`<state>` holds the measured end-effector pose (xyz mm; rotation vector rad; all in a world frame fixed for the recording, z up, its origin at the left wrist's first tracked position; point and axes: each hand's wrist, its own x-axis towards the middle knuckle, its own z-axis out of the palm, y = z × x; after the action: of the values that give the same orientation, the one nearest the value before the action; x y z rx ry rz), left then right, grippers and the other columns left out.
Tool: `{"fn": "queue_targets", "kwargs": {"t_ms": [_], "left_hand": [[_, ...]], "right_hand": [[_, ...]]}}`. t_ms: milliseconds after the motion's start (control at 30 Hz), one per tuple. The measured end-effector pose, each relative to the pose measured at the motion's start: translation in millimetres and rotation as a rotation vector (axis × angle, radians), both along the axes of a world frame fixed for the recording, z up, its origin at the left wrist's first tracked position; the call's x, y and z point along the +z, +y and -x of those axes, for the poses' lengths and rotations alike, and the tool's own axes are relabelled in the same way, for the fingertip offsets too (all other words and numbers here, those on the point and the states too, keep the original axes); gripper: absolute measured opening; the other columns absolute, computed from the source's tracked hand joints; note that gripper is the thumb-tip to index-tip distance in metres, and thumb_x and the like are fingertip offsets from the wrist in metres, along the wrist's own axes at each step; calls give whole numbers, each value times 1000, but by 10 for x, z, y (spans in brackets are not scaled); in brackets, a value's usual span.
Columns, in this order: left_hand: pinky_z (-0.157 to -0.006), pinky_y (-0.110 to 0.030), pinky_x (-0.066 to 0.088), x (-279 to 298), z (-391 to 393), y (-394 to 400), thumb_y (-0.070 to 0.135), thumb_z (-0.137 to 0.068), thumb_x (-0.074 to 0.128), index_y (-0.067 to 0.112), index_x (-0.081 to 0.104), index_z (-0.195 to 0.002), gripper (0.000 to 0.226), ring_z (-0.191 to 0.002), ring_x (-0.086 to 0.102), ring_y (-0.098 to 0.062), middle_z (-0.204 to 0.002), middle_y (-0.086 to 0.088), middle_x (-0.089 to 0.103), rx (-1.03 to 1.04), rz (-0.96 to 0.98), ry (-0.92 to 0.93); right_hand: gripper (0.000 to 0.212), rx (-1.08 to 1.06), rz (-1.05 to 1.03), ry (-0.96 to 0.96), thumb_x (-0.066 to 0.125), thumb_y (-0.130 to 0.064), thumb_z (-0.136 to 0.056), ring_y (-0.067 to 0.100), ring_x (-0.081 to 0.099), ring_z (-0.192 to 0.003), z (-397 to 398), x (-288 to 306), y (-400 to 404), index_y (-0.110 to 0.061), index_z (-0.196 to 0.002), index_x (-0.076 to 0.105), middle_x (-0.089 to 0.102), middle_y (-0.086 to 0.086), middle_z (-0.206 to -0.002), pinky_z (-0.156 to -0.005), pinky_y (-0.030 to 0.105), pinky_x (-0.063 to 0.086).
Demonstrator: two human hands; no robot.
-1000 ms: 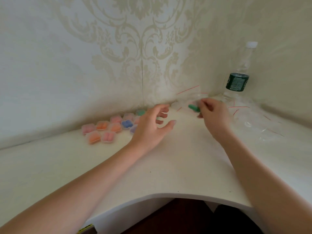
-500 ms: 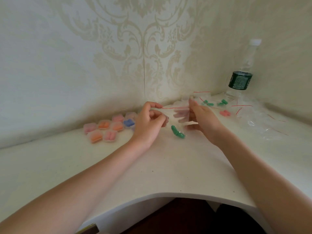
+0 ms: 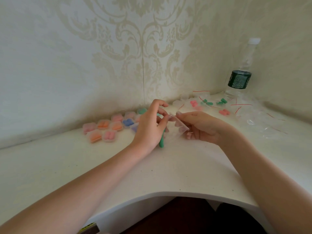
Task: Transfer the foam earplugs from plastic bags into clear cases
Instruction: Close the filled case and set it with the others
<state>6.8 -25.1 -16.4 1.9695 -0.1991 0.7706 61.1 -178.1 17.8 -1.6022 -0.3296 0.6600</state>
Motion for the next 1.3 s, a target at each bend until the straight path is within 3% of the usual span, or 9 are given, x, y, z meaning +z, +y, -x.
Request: {"fn": "queue_targets", "kwargs": {"t_ms": [67, 233, 367, 500, 633, 767, 967, 1133, 1300], "left_hand": [[-52, -18, 44, 4, -1, -1, 5, -91, 58, 20, 45, -102, 23, -50, 58, -6, -81, 3, 56, 2, -3, -6], [-55, -25, 48, -4, -19, 18, 8, -90, 61, 19, 47, -100, 21, -51, 59, -8, -82, 0, 57, 38, 11, 7], [-56, -28, 49, -15, -36, 19, 10, -90, 62, 20, 48, -98, 19, -51, 60, -9, -80, 0, 57, 54, 26, 23], [-59, -28, 50, -42, -80, 94, 13, -89, 64, 20, 52, -94, 14, -56, 62, -14, -75, -7, 63, 80, 40, 73], [-48, -15, 42, -20, -84, 167, 13, -89, 64, 15, 54, -86, 11, -53, 52, -12, -76, -13, 62, 179, 68, 76], [-52, -30, 49, 57, -4, 146, 21, -91, 63, 15, 54, -79, 16, -58, 58, -18, -68, -4, 61, 231, 46, -75], [-62, -42, 58, 139, 132, -87, 21, -90, 64, 1, 62, -76, 24, -61, 70, -17, -66, -10, 67, 42, 224, -75], [-67, -28, 59, 186, 94, -120, 14, -90, 64, -7, 64, -86, 22, -68, 71, -19, -75, -17, 70, -10, 584, 51], [-70, -27, 58, 157, 75, -92, 3, -89, 63, 8, 66, -79, 11, -70, 70, -17, -73, -7, 70, 23, 575, 31]], "right_hand": [[25, 14, -8, 44, 58, -31, -91, 6, 54, -51, -6, 13, -17, -9, -95, 70, 64, -1, -69, -45, 18, 45], [14, 46, -22, 102, 55, -5, -92, 6, 52, -42, 3, 23, -32, -3, -97, 68, 63, 4, -66, -46, 15, 49], [11, -13, -31, 90, 57, -8, -92, 7, 59, -48, -14, 14, -20, -4, -92, 68, 62, 4, -67, -45, 19, 49], [8, -249, -22, 37, 56, -10, -92, 9, 65, -56, -72, 18, -24, -10, -85, 59, 65, 2, -78, -54, 25, 52], [5, -374, -94, 11, 51, -10, -94, 11, 69, -63, -121, 37, -102, -11, -91, 54, 70, 4, -95, -71, 34, 56], [6, -409, -102, -239, 62, -14, -91, 11, 65, -67, -59, 17, -57, -9, -92, 59, 67, 5, -91, -60, 25, 57], [15, -361, 9, -1185, 68, -3, -81, 3, 56, -74, 162, -55, 166, -12, -74, 58, 59, -4, -75, -65, 19, 49], [7, -380, 13, -1436, 70, -1, -79, 3, 51, -78, 145, -117, 191, -3, -76, 64, 56, 0, -85, -66, 12, 42], [4, -342, 136, -1460, 72, -15, -80, 9, 51, -82, 95, -177, 205, -11, -82, 71, 61, -2, -90, -66, 26, 43]]}}
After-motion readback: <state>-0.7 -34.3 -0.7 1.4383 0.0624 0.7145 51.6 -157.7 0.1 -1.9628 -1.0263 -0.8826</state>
